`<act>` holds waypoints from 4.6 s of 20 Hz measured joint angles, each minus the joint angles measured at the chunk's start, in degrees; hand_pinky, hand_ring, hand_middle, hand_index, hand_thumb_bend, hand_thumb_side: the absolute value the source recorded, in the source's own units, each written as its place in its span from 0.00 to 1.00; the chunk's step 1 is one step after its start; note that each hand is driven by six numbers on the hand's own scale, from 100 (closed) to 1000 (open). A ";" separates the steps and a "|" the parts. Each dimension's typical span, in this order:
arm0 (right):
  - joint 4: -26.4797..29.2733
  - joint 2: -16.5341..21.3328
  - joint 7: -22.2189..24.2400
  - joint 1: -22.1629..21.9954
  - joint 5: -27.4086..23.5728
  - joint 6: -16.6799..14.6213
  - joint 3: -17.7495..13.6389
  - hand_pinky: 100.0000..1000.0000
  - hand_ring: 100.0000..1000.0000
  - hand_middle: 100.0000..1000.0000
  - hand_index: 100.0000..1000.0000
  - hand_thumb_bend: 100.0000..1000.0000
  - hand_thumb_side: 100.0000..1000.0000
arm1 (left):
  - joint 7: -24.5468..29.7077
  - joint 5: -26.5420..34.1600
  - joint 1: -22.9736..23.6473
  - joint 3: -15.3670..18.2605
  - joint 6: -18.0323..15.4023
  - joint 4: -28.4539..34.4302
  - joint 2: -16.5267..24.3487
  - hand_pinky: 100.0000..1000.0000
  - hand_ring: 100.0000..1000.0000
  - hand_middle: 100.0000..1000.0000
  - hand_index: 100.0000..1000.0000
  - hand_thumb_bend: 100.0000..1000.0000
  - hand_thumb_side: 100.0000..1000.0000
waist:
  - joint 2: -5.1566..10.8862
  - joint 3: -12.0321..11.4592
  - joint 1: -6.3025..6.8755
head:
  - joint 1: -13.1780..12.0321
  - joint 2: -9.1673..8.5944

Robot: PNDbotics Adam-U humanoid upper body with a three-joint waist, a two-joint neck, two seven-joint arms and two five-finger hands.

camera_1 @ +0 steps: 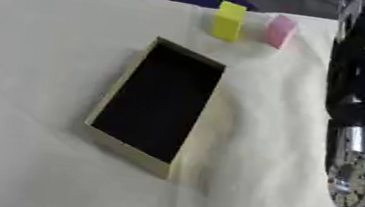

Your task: Pick up objects on the table and place them in the box.

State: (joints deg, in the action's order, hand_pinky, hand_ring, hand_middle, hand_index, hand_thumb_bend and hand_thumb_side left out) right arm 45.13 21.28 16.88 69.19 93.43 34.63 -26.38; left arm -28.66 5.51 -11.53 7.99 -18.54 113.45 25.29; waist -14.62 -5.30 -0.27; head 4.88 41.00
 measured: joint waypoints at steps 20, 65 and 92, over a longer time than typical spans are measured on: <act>-10.30 10.27 12.99 -0.26 -12.46 -12.01 9.35 0.93 0.97 0.93 0.95 0.00 0.75 | -0.28 -0.57 0.86 0.06 0.05 0.00 0.51 0.66 0.71 0.72 0.84 0.28 0.72 | 0.66 0.73 -1.00 | -0.74 0.29; -15.46 6.29 11.58 0.09 -26.93 -23.20 18.62 0.93 0.96 0.97 1.00 0.15 0.00 | -0.34 -0.53 0.46 0.33 0.14 0.00 0.50 0.65 0.71 0.72 0.84 0.27 0.70 | 0.50 -0.07 -0.60 | 0.39 -0.77; -13.11 2.52 13.40 1.47 -24.26 -19.72 16.85 0.93 0.98 0.98 1.00 0.11 0.13 | -0.06 -0.47 0.42 0.33 0.16 0.00 0.41 0.65 0.71 0.72 0.84 0.26 0.70 | -0.18 -0.34 -0.74 | 0.84 -0.79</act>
State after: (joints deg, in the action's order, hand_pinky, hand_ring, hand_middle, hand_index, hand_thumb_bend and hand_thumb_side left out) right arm 32.01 23.80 30.28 70.66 69.17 14.91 -9.53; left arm -28.73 5.04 -11.11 8.32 -18.38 113.45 25.70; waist -14.79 -5.63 -1.02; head 5.72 40.22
